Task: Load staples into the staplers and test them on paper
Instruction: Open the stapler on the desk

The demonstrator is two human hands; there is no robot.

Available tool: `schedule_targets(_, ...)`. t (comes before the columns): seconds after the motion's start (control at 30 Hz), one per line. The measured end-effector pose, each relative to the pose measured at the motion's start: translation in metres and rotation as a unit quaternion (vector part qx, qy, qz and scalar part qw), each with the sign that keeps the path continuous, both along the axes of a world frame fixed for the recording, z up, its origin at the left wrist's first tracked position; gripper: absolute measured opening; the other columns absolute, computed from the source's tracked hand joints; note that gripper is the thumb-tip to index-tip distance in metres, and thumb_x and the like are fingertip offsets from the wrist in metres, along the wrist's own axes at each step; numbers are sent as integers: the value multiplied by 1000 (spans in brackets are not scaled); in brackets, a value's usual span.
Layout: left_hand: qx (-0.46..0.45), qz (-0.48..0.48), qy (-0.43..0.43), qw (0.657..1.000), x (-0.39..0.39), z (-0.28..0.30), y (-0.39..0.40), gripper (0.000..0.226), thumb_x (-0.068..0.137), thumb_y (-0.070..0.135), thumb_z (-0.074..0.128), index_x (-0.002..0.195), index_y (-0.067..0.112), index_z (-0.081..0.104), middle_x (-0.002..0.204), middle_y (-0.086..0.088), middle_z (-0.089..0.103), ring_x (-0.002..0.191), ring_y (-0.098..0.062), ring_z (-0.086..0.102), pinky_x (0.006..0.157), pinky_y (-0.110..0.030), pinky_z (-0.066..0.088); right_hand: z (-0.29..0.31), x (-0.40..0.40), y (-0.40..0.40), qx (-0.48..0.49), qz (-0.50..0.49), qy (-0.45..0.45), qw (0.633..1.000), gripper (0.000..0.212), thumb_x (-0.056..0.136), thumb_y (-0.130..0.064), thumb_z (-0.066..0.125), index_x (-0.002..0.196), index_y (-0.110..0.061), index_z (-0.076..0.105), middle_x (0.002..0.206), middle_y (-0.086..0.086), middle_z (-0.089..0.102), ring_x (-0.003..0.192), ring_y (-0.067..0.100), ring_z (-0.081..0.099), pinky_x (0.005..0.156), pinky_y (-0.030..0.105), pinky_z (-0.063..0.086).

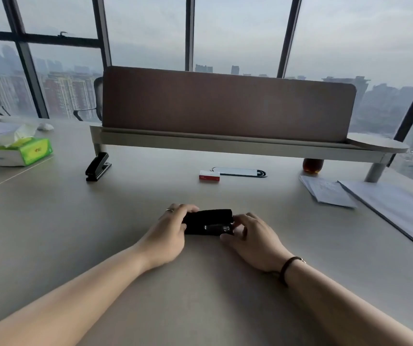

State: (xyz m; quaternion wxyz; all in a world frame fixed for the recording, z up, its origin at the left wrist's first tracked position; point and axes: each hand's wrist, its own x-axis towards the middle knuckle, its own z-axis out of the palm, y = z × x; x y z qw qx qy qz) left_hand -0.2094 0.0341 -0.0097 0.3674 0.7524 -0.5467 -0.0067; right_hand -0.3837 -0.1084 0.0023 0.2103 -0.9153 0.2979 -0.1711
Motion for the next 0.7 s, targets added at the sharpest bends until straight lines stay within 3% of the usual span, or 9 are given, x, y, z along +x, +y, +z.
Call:
schedule_targets(0.07, 6, -16, 16, 1000, -18, 6, 3, 49, 84, -12, 46, 121, 18, 57, 118, 0, 57, 112, -11, 50, 95, -4, 32, 1, -14, 1, 12, -1, -19, 1000, 17, 80, -47, 68, 87, -33, 61, 87, -12, 54, 81, 14, 58, 75, 32, 49)
schedule_targets(0.13, 28, -27, 17, 999, -37, 13, 6, 44, 81, -3, 51, 116, 21, 59, 111, 3, 61, 104, -12, 54, 92, -20, 41, 3, -26, 4, 25, 10, -37, 999, 23, 78, -41, 74, 69, -32, 55, 76, -9, 53, 69, 12, 53, 69, 33, 46)
schedule_targets(0.23, 40, -35, -25, 998, -63, 16, 12, 28, 82, 23, 63, 109, 28, 59, 97, 12, 64, 90, -9, 57, 79, -26, 45, 2, -37, 6, 71, 54, -59, 994, 24, 72, -36, 82, 68, -23, 61, 78, -6, 57, 62, 9, 50, 63, 31, 43)
schedule_targets(0.37, -10, -26, -65, 997, -73, 8, 14, 31, 78, 54, 66, 98, 32, 58, 87, 16, 62, 80, -5, 57, 70, -26, 48, 0, -41, 7, 125, 98, -77, 984, 26, 66, -29, 88, 71, -10, 70, 76, -5, 58, 54, 2, 45, 54, 19, 37)
schedule_targets(0.53, -22, -41, -119, 992, -68, 1, 10, 43, 78, 68, 47, 96, 30, 53, 78, 19, 54, 70, -4, 50, 62, -26, 38, 5, -43, 5, 148, 133, -72, 977, 22, 68, -25, 87, 61, -24, 66, 80, -5, 58, 57, 5, 47, 55, 22, 39)
schedule_targets(0.63, -118, -38, 0, 992, -66, 5, 9, 34, 86, 56, 54, 92, 23, 52, 71, 12, 59, 65, -3, 55, 60, -25, 43, 6, -42, 4, 174, 133, -71, 973, 18, 67, -19, 87, 67, -13, 70, 83, -2, 62, 57, 8, 48, 55, 22, 40)
schedule_targets(0.7, -176, -23, 105, 978, -60, 8, 10, 32, 88, 51, 54, 89, 19, 53, 74, 3, 66, 72, -9, 66, 71, -28, 50, 6, -41, 3, 170, 124, -72, 975, 19, 67, -20, 88, 69, -13, 70, 88, 1, 65, 58, 8, 49, 56, 21, 41)
